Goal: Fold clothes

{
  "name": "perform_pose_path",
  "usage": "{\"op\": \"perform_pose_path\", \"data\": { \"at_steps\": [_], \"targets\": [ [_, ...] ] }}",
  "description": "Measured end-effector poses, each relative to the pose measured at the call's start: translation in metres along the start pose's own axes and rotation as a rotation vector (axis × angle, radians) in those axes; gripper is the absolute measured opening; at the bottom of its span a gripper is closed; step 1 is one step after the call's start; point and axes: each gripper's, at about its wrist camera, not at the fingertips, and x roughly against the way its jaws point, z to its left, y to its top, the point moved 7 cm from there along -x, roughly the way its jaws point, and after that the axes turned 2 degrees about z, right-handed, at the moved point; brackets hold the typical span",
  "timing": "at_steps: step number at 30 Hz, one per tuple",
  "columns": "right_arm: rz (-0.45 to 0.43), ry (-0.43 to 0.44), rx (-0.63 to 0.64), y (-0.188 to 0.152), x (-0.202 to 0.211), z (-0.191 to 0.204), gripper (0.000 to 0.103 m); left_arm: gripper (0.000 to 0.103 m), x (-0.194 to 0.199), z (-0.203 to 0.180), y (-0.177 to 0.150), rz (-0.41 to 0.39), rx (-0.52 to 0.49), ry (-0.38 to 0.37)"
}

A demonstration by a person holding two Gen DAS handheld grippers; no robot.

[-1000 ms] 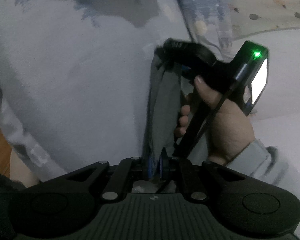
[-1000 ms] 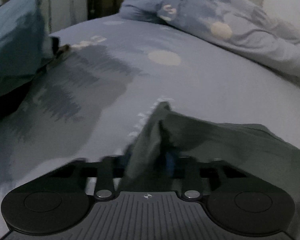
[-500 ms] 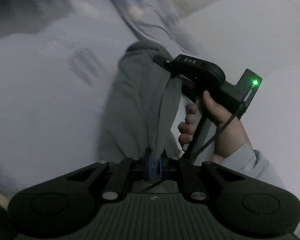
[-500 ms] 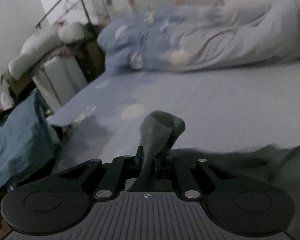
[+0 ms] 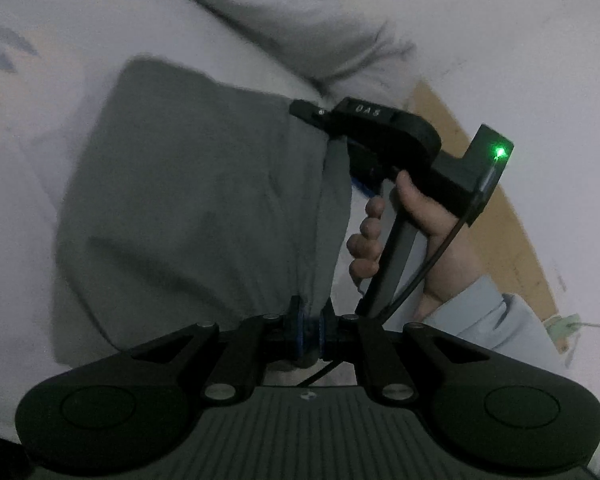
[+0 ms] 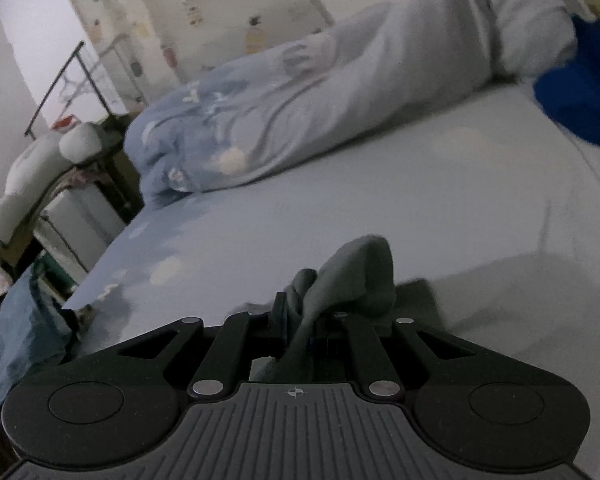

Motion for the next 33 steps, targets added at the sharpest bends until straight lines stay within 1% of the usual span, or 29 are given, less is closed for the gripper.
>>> {"op": "perform_pose_path", "data": {
  "at_steps": [6, 8, 11, 12, 14, 15, 16, 17, 18, 19, 20, 21, 23, 24, 26, 28, 29, 31, 33],
  "targets": [
    [0.027, 0.001, -0.068, -0.011, -0.013, -0.057, 0.011, 0.01, -0.045, -0.009, -0.008, 0.039, -0.003, 0.052],
    [0.039, 0.006, -0.077, -0.012, -0.02, -0.068, 0.011, 0.01, -0.057, -0.011, -0.003, 0.043, 0.009, 0.065],
    [0.048, 0.004, -0.069, -0.009, -0.029, -0.079, 0.011, 0.01, -0.075, -0.019, -0.005, 0.048, 0.009, 0.09],
    [0.053, -0.001, -0.058, -0.009, -0.032, -0.082, 0.013, 0.01, -0.081, -0.02, -0.006, 0.055, 0.007, 0.101],
    [0.079, -0.04, -0.054, -0.012, -0.039, -0.093, 0.016, 0.011, -0.095, -0.021, -0.005, 0.095, 0.001, 0.133],
    [0.086, -0.056, -0.06, -0.014, -0.038, -0.099, 0.021, 0.012, -0.099, -0.019, -0.006, 0.113, -0.002, 0.145],
    [0.093, -0.071, -0.067, -0.016, -0.037, -0.105, 0.026, 0.019, -0.102, -0.018, -0.007, 0.13, -0.007, 0.154],
    [0.09, -0.088, -0.054, -0.017, -0.033, -0.109, 0.027, 0.023, -0.102, -0.02, -0.01, 0.14, -0.014, 0.151],
    [0.072, -0.122, -0.04, -0.015, -0.024, -0.111, 0.032, 0.023, -0.101, -0.021, -0.013, 0.15, -0.016, 0.146],
    [0.052, -0.157, -0.026, -0.013, -0.015, -0.113, 0.047, 0.023, -0.099, -0.022, -0.015, 0.16, -0.011, 0.137],
    [0.018, -0.223, -0.012, -0.01, -0.005, -0.118, 0.053, 0.025, -0.097, -0.024, -0.017, 0.173, -0.003, 0.12],
    [-0.015, -0.275, 0.0, -0.007, 0.004, -0.122, 0.059, 0.032, -0.095, -0.027, -0.02, 0.187, 0.005, 0.102],
    [-0.064, -0.332, 0.003, -0.004, 0.024, -0.126, 0.059, 0.047, -0.087, -0.036, -0.026, 0.212, 0.003, 0.068],
    [-0.081, -0.325, -0.004, -0.004, 0.033, -0.124, 0.06, 0.05, -0.084, -0.04, -0.029, 0.222, -0.005, 0.051],
    [-0.089, -0.291, 0.013, -0.01, 0.045, -0.113, 0.063, 0.07, -0.074, -0.042, -0.032, 0.229, -0.016, 0.025],
    [-0.078, -0.237, 0.04, -0.023, 0.052, -0.096, 0.069, 0.08, -0.059, -0.044, -0.034, 0.228, -0.03, 0.017],
    [-0.073, -0.21, 0.053, -0.03, 0.056, -0.088, 0.069, 0.083, -0.05, -0.043, -0.034, 0.225, -0.037, 0.02],
    [-0.033, -0.12, 0.112, -0.049, 0.057, -0.062, 0.07, 0.084, -0.031, -0.037, -0.033, 0.215, -0.049, 0.039],
    [-0.007, -0.094, 0.182, -0.067, 0.053, -0.04, 0.07, 0.084, -0.016, -0.031, -0.029, 0.19, -0.05, 0.057]
  ]
}}
